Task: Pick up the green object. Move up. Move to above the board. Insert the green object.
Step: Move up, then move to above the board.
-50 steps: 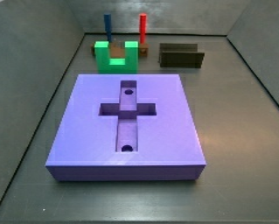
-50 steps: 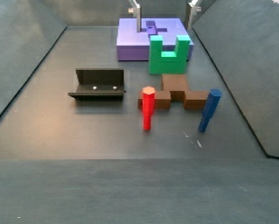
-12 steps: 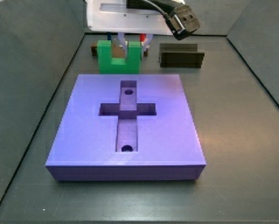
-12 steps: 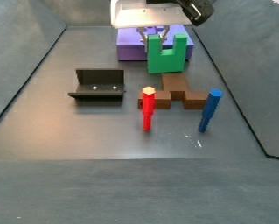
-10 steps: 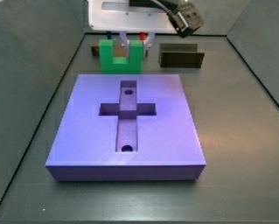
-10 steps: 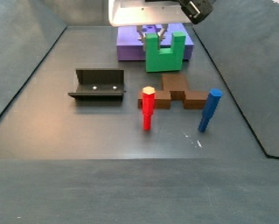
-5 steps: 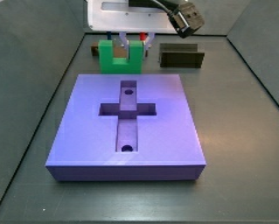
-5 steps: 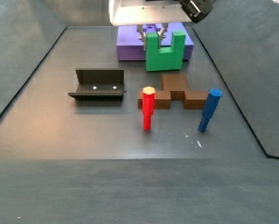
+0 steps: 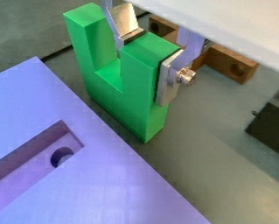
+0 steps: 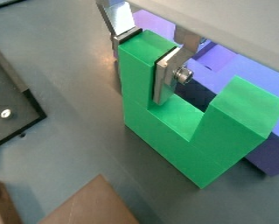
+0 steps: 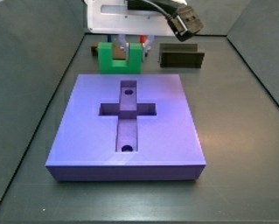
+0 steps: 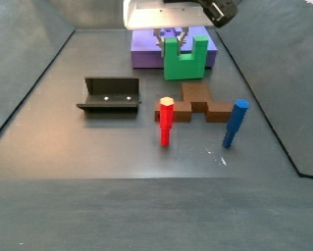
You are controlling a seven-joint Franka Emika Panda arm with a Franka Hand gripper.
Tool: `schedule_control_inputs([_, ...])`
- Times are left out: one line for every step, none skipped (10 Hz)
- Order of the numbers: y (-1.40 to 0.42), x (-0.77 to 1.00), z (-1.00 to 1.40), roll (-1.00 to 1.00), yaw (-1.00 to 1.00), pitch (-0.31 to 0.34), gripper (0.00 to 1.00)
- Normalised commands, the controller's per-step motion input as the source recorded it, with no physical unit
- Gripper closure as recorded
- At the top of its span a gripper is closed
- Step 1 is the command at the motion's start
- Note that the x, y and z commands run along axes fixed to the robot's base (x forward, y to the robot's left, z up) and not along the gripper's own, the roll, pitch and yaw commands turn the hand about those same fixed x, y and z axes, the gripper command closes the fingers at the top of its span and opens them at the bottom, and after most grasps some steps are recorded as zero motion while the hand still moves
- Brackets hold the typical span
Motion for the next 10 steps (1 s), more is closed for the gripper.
schedule_control_inputs([0.06, -0.02, 0.82, 0.01, 0.03, 0.032, 1.00])
schedule_control_inputs([0.05, -0.06, 0.65, 0.00, 0.03, 0.073, 1.00])
schedule_control_inputs([0.01, -0.02, 0.26, -0.04, 0.01, 0.040, 1.00])
schedule_control_inputs([0.00, 0.00, 1.40, 0.00, 0.00, 0.000, 1.00])
schedule_control_inputs([0.00, -0.01, 1.40, 0.00, 0.00, 0.014, 1.00])
schedule_control_inputs([0.00, -0.05, 1.40, -0.02, -0.01, 0.019, 1.00])
schedule_control_inputs([0.01, -0.01, 1.40, -0.04, -0.01, 0.006, 1.00])
schedule_control_inputs([0.00, 0.04, 1.40, -0.05, 0.00, 0.041, 1.00])
schedule_control_inputs([0.00, 0.01, 0.89, -0.04, -0.01, 0.092, 1.00])
schedule_control_inputs([0.01, 0.01, 0.46, -0.04, -0.01, 0.070, 1.00])
